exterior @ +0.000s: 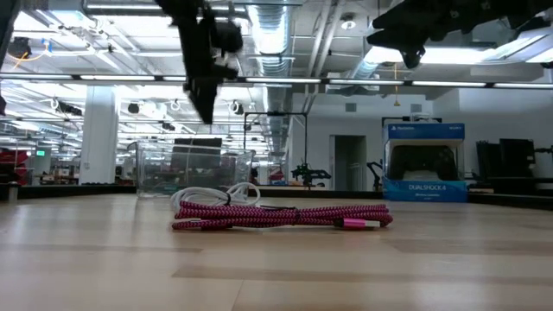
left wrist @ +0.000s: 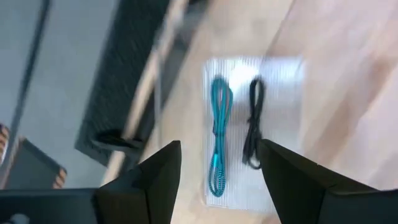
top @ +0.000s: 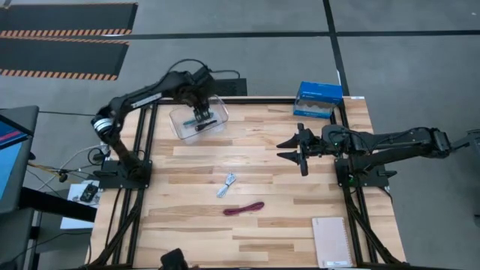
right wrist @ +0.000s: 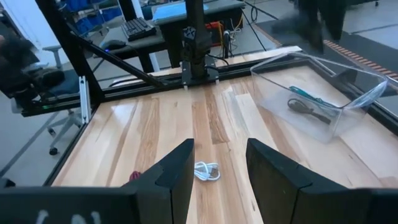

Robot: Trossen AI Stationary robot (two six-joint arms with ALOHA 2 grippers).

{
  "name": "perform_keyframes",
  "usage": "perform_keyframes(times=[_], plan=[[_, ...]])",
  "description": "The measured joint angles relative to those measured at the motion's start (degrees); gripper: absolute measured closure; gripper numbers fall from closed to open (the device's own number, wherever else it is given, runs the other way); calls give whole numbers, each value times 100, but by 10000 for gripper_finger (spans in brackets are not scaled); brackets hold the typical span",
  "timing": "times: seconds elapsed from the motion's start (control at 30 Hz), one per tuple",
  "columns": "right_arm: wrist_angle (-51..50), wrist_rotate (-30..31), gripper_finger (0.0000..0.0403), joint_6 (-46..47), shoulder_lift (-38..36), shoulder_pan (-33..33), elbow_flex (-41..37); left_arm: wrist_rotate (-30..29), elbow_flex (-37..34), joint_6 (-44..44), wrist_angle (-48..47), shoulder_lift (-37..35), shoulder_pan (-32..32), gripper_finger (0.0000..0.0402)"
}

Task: Pick and place USB-C Cables
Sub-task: Put the white charger cable into the transparent bin

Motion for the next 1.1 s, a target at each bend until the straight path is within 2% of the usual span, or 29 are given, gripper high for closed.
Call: perform_keyframes(times=[0.2, 0.37, 0.5, 0.73, 0.9, 1.1], plan=[[22, 12, 234, 8, 0, 0, 0, 451, 576, -322, 132, -1173, -549, 196], [550, 10, 234, 304, 193, 10, 2, 561, 561, -809, 273, -2340, -1342, 196], [1430, -76, 234, 318, 837, 110, 7, 295, 256, -1286, 384, -3122, -2250, 197], [1671, -831, 234, -63, 2421, 116, 652, -948, -1079, -2242, 719, -4331, -3692, 197], [1514, -1334, 232, -761, 3389, 120, 1568, -1050, -2451, -2866, 1618, -5022, -4362, 197], [645, -1358, 203, -1581, 4248, 116, 2590, -1096, -3851, -3307, 2841, -5358, -4835, 196]])
